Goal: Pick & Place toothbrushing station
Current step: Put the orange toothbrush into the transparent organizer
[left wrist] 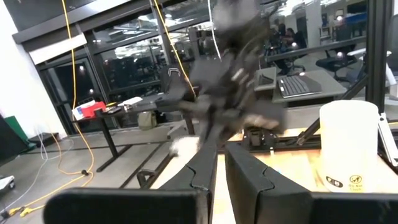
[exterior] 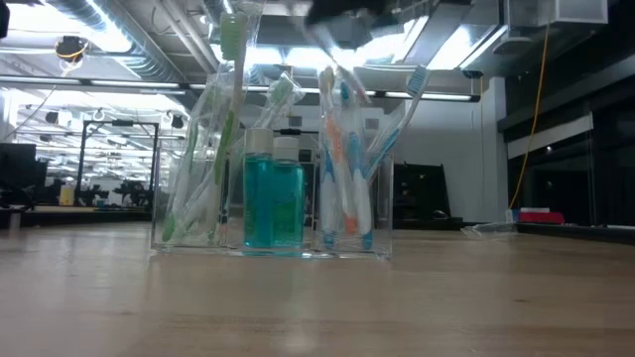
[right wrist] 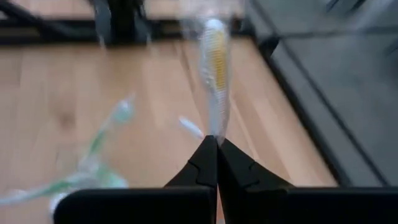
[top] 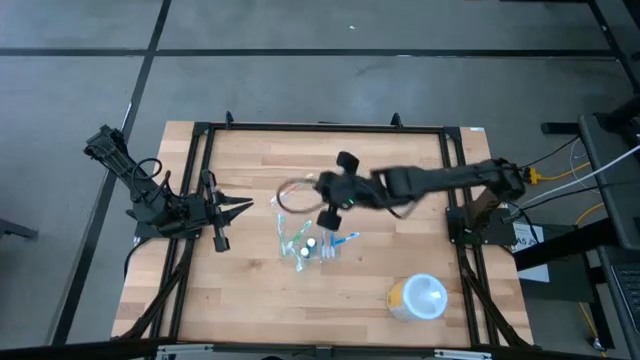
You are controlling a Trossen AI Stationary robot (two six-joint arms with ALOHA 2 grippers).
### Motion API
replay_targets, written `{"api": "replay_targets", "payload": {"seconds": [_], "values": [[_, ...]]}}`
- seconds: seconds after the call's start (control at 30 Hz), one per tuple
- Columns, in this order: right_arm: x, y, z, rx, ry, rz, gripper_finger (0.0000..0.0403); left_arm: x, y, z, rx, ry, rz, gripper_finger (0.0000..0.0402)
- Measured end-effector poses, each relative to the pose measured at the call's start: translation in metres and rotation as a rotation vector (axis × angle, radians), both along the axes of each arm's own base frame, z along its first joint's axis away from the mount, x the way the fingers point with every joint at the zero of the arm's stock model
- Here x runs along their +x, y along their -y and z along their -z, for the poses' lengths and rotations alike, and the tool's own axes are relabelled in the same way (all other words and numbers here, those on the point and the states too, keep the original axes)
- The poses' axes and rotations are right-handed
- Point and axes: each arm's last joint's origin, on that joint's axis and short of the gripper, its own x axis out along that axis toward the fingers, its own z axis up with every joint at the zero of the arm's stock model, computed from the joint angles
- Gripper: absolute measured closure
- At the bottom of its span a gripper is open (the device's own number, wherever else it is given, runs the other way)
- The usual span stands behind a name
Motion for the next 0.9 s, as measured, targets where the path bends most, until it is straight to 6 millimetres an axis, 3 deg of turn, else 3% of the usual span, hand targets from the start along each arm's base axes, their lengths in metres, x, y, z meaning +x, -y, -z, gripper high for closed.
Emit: {"api": "replay_targets", "payload": {"seconds": [0.17, 0.4, 0.7, 0.9], "values": [[-0.013, -0.043, -0.020, -0.094, 0.129, 0.009, 0.0403, 0.000, 0.001, 0.000, -0.006, 0.002, 0.012, 0.0373], [-0.035, -0.093, -0.006, -0.111, 0.294, 0.056, 0.0403, -0.004, 0.005, 0.000, -0.003, -0.001, 0.030, 0.0373], [-0.094, -0.089, 0.028, 0.151, 0.670, 0.021, 0.0403, -0.005, 0.005, 0.000, -0.004, -0.003, 0.013, 0.0373], [-0.104, -0.089, 0.071, 0.303, 0.700, 0.055, 0.0403, -0.005, 0.005, 0.000, -0.002, -0.002, -0.012, 0.0373]]}}
